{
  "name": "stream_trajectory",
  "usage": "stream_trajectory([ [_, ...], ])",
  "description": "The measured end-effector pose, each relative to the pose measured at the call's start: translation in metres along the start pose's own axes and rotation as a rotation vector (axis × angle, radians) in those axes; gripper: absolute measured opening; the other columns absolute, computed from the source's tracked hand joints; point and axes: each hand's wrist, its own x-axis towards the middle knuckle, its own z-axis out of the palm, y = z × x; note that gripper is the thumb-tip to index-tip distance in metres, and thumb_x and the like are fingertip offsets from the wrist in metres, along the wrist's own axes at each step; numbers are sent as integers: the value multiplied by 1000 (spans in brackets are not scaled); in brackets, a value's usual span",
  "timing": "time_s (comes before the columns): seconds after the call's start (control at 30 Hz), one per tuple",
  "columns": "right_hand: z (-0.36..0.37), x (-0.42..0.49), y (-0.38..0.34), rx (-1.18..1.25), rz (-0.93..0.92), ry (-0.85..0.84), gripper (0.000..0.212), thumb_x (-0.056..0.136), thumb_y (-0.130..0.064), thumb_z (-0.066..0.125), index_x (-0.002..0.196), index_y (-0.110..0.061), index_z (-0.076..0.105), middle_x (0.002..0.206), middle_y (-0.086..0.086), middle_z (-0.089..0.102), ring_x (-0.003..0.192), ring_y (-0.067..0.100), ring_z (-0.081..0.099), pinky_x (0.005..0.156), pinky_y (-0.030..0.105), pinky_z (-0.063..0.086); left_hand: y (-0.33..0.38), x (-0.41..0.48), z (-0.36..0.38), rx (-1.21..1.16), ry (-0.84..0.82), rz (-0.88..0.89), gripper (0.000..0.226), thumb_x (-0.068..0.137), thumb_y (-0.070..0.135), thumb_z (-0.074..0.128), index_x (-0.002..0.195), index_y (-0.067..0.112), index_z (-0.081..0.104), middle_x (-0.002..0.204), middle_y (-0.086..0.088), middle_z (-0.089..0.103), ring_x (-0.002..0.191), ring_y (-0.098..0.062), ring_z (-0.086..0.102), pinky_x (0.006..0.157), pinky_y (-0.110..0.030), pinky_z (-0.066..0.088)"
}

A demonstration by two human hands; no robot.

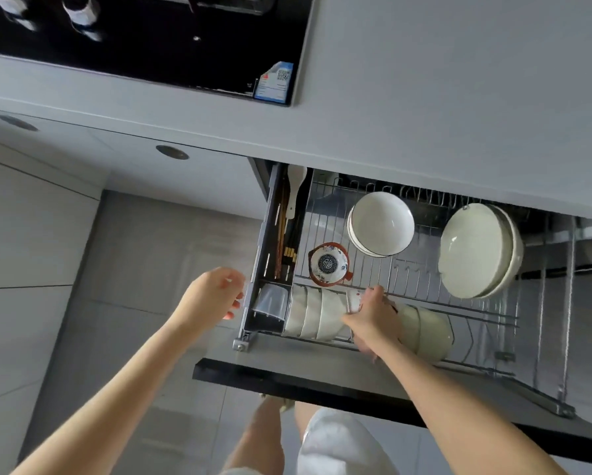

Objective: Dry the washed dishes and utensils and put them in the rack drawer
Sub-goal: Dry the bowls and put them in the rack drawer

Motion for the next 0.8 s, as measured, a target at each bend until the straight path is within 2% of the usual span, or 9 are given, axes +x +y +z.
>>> stream_trajectory([
  [0.1, 16, 5, -4, 54, 27, -60, 56, 68, -32, 74, 104, -16, 34, 98, -3, 60, 85, 21, 64, 52, 28, 47, -12, -5, -2, -43, 31, -29, 19, 97, 15, 44, 99, 9, 61, 86, -10, 65, 78, -25, 64, 69, -35, 55],
  [0.17, 26, 5, -7, 83, 32, -74, 56, 71, -31, 74, 108, -14, 35, 101, -1, 60, 81, 20, 60, 50, 25, 42, -21, -10, -4, -77, 52, -49, 19, 97, 15, 44, 101, 9, 62, 87, -10, 65, 79, -26, 64, 70, -36, 56],
  [0.23, 32, 4, -8, 98, 56, -88, 58, 73, -30, 74, 113, -11, 37, 100, 2, 60, 77, 20, 57, 54, 26, 45, -31, -15, -7, -100, 65, -78, 19, 97, 14, 44, 102, 8, 62, 87, -11, 65, 79, -27, 64, 73, -38, 56],
  [0.4, 30, -6, -5, 94, 92, -139, 67, 73, -33, 79, 121, -13, 36, 118, 6, 61, 95, 27, 63, 59, 27, 43, -52, -26, -18, -151, 92, -121, 21, 97, 15, 44, 107, 7, 61, 87, -9, 64, 79, -25, 63, 71, -35, 55],
  [0.53, 1, -29, -22, 4, -20, -68, 64, 76, -34, 76, 124, -15, 40, 116, 7, 63, 85, 23, 57, 61, 27, 42, -62, -38, -33, -181, 119, -89, 19, 97, 16, 45, 106, 10, 61, 90, -10, 66, 79, -24, 65, 69, -32, 56],
  [0.63, -23, -59, -57, 36, -149, -5, 67, 76, -40, 76, 129, -19, 41, 120, 3, 62, 93, 24, 62, 60, 26, 42, -72, -52, -50, -196, 121, -22, 12, 93, 22, 53, 100, 18, 62, 92, -6, 68, 81, -22, 68, 73, -35, 58],
  [0.7, -35, -85, -93, 101, -244, 8, 71, 74, -43, 77, 132, -21, 40, 122, 2, 61, 95, 23, 62, 61, 25, 44, -81, -63, -66, -207, 81, 33, 16, 88, 27, 62, 103, 22, 61, 94, 0, 67, 85, -19, 68, 77, -35, 58],
  [0.73, -40, -99, -114, 157, -297, 1, 73, 74, -41, 77, 132, -20, 40, 122, 1, 59, 97, 22, 61, 64, 25, 46, -86, -69, -75, -211, 57, 54, 23, 85, 31, 65, 107, 24, 60, 98, 2, 66, 89, -17, 67, 80, -35, 57],
  [0.8, -41, -128, -158, 327, -400, -53, 73, 74, -36, 79, 134, -20, 40, 121, -4, 54, 108, 20, 56, 82, 30, 49, -101, -83, -95, -220, 31, 89, 41, 80, 37, 70, 118, 29, 55, 109, 6, 61, 100, -12, 61, 89, -31, 51],
])
